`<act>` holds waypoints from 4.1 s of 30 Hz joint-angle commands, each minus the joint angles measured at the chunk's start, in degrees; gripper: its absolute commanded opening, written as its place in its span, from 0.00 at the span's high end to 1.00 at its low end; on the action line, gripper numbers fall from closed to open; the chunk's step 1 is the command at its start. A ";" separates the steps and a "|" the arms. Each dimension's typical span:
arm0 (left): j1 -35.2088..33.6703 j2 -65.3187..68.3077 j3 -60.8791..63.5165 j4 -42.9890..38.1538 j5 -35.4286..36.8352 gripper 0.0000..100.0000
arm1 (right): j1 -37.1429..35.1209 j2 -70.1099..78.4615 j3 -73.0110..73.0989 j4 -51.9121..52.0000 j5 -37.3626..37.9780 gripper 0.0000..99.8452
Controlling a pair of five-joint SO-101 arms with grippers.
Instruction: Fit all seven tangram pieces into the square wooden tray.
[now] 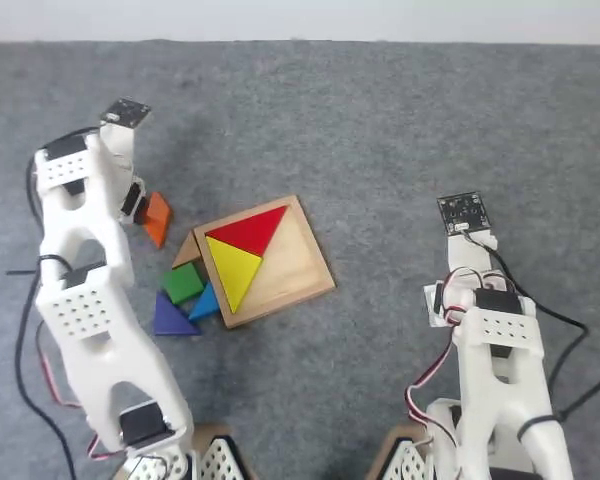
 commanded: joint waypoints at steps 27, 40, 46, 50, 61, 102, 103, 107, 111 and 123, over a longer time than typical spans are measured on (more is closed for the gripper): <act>0.26 6.15 -11.12 10.73 -3.78 0.89 | -0.48 -1.27 -0.35 -1.10 0.62 0.69; -4.92 14.24 -23.34 18.20 -8.88 0.77 | -0.31 -1.27 -0.35 -1.10 0.62 0.69; -6.24 14.51 -25.27 18.29 -8.97 0.81 | -0.48 -1.19 -0.35 -1.10 0.62 0.69; -7.82 14.77 -29.67 18.29 -8.79 0.84 | -0.57 -1.10 -0.35 -1.10 0.62 0.69; -10.81 15.03 -42.15 22.33 -8.53 0.77 | -0.57 -1.19 -0.35 -1.10 0.62 0.69; -8.70 22.68 -43.21 15.38 -5.80 0.76 | -0.31 -1.45 2.46 -8.13 0.18 0.69; -8.70 22.95 -43.21 14.51 -5.80 0.76 | -0.31 -1.45 2.46 -8.13 0.18 0.69; -8.62 23.74 -43.12 14.15 -5.89 0.77 | -0.31 -1.45 2.46 -8.22 0.18 0.69; -8.35 24.35 -43.12 16.44 -6.07 0.77 | -0.48 -1.45 2.46 -8.22 0.26 0.69; -5.89 26.46 -41.80 24.09 -2.29 0.83 | -0.48 -1.45 2.37 -8.22 0.26 0.69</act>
